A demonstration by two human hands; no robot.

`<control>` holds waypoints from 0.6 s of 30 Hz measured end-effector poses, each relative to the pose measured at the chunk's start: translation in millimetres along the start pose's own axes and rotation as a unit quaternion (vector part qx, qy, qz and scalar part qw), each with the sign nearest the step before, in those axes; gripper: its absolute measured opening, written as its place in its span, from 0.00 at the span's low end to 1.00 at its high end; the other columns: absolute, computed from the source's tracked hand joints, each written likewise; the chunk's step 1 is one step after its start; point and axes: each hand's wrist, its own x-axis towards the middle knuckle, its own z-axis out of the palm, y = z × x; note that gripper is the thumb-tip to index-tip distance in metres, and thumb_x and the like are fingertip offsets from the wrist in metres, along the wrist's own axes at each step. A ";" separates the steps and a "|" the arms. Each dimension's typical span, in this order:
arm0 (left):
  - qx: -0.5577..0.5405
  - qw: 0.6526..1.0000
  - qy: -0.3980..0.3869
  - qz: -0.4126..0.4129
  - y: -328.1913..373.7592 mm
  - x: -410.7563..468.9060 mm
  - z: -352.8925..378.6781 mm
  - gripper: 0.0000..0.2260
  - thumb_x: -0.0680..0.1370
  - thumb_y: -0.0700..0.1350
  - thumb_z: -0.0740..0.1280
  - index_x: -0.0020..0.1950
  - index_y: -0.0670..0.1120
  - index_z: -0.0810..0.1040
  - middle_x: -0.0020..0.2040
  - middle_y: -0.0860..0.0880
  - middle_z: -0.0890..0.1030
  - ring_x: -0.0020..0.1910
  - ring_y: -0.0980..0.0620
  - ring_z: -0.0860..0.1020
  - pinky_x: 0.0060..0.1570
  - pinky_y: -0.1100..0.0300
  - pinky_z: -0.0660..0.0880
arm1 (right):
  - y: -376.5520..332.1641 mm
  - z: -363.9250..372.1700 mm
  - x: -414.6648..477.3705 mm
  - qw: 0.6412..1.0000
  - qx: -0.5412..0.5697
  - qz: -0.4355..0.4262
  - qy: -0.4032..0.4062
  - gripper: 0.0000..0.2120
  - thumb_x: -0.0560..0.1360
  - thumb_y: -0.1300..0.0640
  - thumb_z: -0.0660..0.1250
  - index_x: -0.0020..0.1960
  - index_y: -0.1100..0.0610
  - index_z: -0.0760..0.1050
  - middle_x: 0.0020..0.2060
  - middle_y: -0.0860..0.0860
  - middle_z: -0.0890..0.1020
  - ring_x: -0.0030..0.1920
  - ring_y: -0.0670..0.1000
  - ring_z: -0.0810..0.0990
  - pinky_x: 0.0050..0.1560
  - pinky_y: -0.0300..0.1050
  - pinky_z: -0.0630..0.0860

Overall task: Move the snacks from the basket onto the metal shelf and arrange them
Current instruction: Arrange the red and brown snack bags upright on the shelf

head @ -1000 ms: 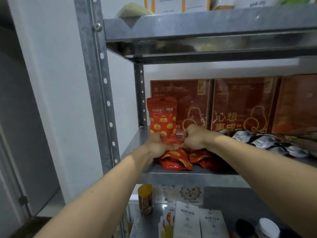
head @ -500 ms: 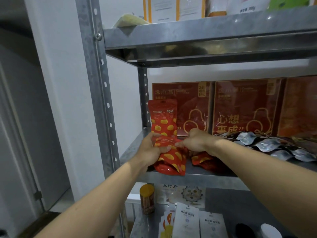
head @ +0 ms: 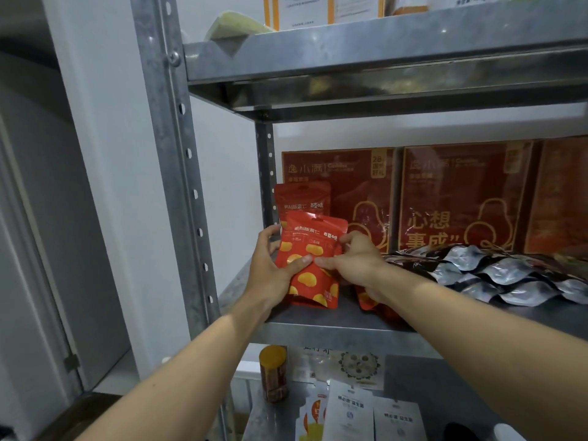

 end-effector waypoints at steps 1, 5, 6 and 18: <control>0.002 1.000 0.001 0.007 -0.5 2.8 1.0 0.33 0.70 0.45 0.77 0.68 0.57 0.63 0.54 0.58 0.75 0.51 0.58 0.78 0.38 0.68 0.78 | 2.8 2.9 2.3 1.000 0.010 -0.009 0.017 0.30 0.67 0.54 0.80 0.63 0.51 0.67 0.59 0.50 0.77 0.58 0.53 0.78 0.60 0.54 0.78; 0.029 0.999 0.019 0.032 -3.6 17.1 3.8 0.39 0.68 0.45 0.79 0.72 0.57 0.60 0.53 0.63 0.74 0.50 0.62 0.77 0.41 0.67 0.76 | 10.0 12.5 9.5 0.991 0.019 -0.078 0.105 0.24 0.68 0.56 0.79 0.55 0.49 0.67 0.52 0.50 0.77 0.54 0.53 0.79 0.57 0.55 0.78; 0.038 0.998 0.028 0.039 -4.8 20.5 4.4 0.40 0.68 0.45 0.79 0.73 0.57 0.60 0.53 0.63 0.74 0.50 0.63 0.77 0.42 0.68 0.76 | 10.6 14.9 11.8 0.988 0.020 -0.094 0.123 0.23 0.68 0.57 0.78 0.54 0.49 0.68 0.49 0.48 0.76 0.54 0.53 0.78 0.57 0.55 0.78; 0.058 0.994 0.079 0.051 -28.5 44.0 -2.1 0.30 0.70 0.45 0.78 0.64 0.62 0.65 0.50 0.64 0.76 0.50 0.62 0.77 0.50 0.61 0.76 | 23.4 48.4 31.3 0.965 -0.110 -0.188 0.148 0.20 0.72 0.67 0.72 0.52 0.51 0.65 0.55 0.50 0.72 0.52 0.44 0.69 0.43 0.22 0.63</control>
